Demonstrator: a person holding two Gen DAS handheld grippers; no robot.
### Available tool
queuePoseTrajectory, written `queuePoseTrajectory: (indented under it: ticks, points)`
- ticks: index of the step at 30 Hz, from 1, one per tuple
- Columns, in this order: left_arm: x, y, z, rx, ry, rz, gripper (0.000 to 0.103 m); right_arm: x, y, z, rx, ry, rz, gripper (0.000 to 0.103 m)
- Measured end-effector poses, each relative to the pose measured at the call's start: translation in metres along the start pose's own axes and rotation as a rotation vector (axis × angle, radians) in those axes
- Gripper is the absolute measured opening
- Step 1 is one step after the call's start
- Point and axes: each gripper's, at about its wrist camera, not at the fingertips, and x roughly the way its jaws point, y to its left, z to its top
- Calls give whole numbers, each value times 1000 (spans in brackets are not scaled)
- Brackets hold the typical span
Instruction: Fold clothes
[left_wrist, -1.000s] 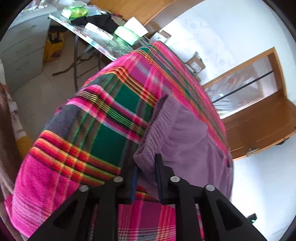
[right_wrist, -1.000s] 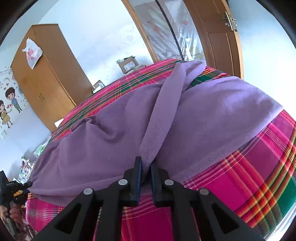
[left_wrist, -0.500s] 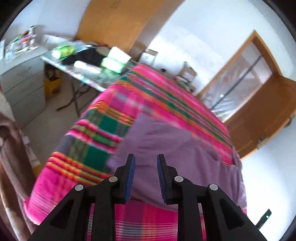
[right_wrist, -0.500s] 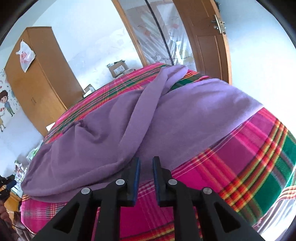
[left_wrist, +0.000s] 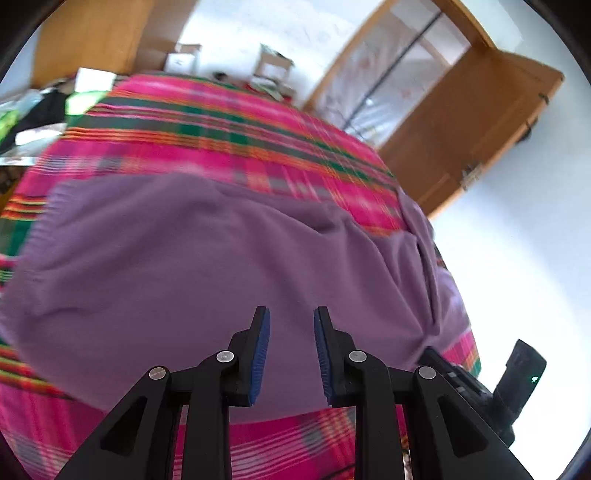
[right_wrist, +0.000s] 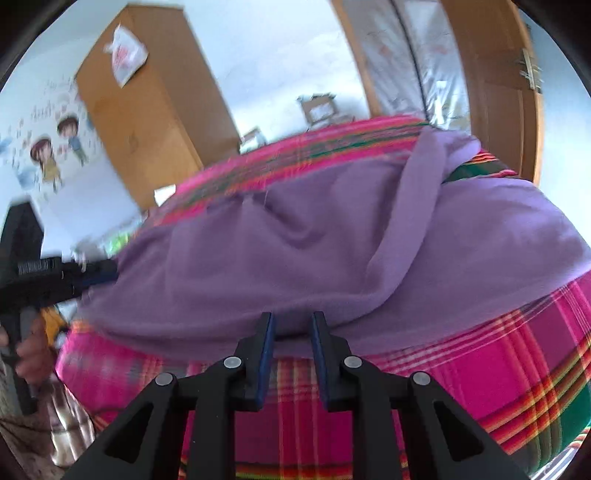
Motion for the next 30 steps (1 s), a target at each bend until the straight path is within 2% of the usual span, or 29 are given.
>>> queuePoseTrajectory:
  ticks: [11, 14, 21, 24, 29, 30]
  points:
    - [58, -66, -7, 158, 139, -86, 26, -16, 2, -15, -15, 53, -8, 20]
    - [73, -85, -11, 209, 172, -102, 26, -34, -13, -9, -1, 31, -39, 20]
    - [98, -117, -22, 286, 228, -130, 26, -64, -72, 21, 128, -57, -149, 20]
    - [109, -121, -25, 291, 267, -133, 26, -58, -93, 38, 174, -80, -174, 20]
    - [119, -132, -28, 322, 286, -130, 26, -33, -110, 73, 140, -101, -210, 21]
    - [120, -135, -28, 328, 285, -130, 26, -28, -112, 80, 133, -99, -210, 24]
